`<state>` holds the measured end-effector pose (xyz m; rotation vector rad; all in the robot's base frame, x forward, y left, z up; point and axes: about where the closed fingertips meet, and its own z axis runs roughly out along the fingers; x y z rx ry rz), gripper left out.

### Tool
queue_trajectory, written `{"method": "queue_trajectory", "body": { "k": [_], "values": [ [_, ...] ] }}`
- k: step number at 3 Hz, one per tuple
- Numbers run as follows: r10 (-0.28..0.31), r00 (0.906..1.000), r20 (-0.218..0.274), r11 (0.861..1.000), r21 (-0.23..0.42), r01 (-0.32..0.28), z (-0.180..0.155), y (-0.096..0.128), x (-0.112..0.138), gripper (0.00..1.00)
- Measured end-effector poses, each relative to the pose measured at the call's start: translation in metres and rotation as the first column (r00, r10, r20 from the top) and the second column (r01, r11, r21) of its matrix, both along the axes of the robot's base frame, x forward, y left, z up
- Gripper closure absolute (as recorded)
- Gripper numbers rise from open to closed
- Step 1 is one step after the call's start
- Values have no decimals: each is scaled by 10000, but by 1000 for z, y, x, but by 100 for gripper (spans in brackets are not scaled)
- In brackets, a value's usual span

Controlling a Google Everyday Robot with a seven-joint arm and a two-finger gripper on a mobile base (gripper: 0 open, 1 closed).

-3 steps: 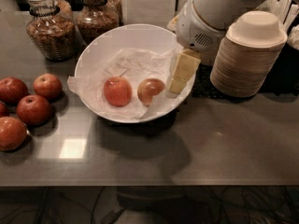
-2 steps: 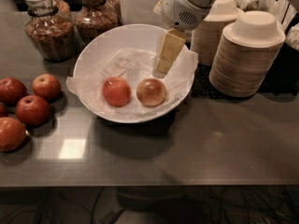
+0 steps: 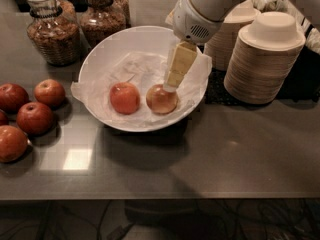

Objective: Pick apple from white bowl

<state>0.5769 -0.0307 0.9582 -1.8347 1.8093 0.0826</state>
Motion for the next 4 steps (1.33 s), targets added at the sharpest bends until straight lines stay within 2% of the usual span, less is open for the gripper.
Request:
{"method": "queue_trajectory", "body": {
  "k": [1,2,3,4],
  "values": [
    [15,9999,-136,9999,100,-14,-18,-2,-5,19],
    [65,9996,-283,9999,143,-61,-31,-2,-11,26],
    [212,9986,-492,9997,142,-206,-46,0,-16,22],
    [280,9955,-909,9995,164,-266,-66,-4,-21,22]
  ]
}}
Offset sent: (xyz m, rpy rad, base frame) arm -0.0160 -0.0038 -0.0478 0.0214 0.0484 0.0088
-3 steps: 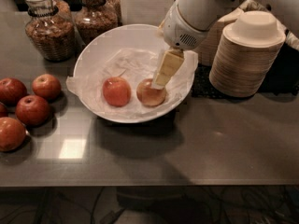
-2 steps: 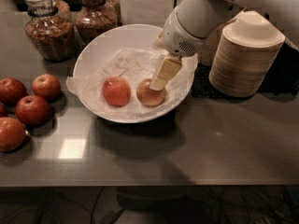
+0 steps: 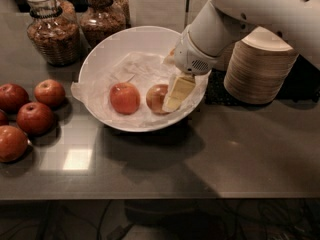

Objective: Pick apple from white bowl

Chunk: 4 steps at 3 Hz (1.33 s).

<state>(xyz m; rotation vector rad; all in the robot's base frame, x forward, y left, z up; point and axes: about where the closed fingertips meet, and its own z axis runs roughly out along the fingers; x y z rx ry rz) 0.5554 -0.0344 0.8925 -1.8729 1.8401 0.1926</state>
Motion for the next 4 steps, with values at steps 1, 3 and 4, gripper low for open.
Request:
{"method": "queue_trajectory", "body": {
  "k": [1,3,4],
  "values": [
    [111,9992,-377,9999,81,-108,-15,0,-7,21],
    [480,9954,-830,9987,216,-464,-29,13,-8,22],
    [481,9954,-831,9987,216,-464,-29,13,-8,41]
  ]
}}
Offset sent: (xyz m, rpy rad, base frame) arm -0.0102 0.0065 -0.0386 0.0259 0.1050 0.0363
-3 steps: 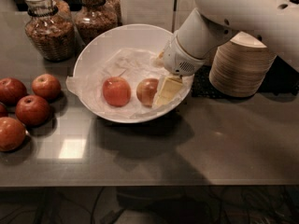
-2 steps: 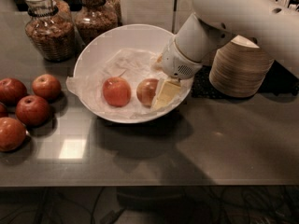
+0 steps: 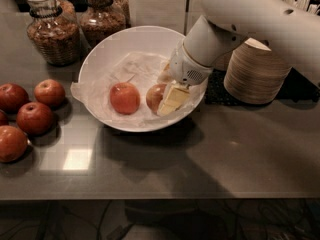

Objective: Pick apple from white bowl

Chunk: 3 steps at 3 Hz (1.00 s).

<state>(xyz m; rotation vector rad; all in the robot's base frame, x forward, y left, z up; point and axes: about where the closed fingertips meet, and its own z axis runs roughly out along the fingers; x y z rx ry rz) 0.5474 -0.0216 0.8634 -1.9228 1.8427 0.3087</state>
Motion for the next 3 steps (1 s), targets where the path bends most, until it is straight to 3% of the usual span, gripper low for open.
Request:
{"method": "queue_trajectory", "body": {
  "k": [1,2,3],
  "values": [
    [0,10000,0,10000,0,0,0,0,0,72],
    [0,10000,0,10000,0,0,0,0,0,95],
    [216,9993,297,9996,163,-221,20,0,-4,100]
  ]
}}
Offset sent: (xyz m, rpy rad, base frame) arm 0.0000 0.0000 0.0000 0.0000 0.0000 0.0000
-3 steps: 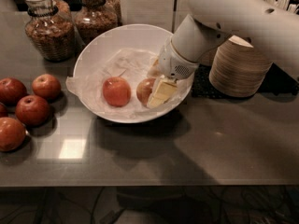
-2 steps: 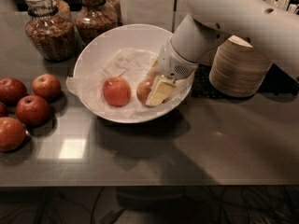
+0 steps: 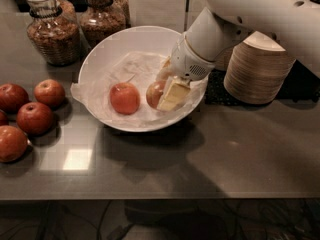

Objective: Pick apple from white bowl

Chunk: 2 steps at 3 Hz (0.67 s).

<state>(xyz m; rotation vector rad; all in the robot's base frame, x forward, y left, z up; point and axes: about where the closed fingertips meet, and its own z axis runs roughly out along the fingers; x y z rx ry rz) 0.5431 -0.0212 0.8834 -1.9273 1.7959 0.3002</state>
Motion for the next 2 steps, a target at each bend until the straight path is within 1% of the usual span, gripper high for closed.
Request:
{"method": "queue_trajectory", "body": {
  "k": [1,2],
  "values": [
    [552,9948,853,9975,401,-588,51,2,-11,100],
    [1094,9781,1773,9890,793,-1250,100,6,-21,100]
  ]
}}
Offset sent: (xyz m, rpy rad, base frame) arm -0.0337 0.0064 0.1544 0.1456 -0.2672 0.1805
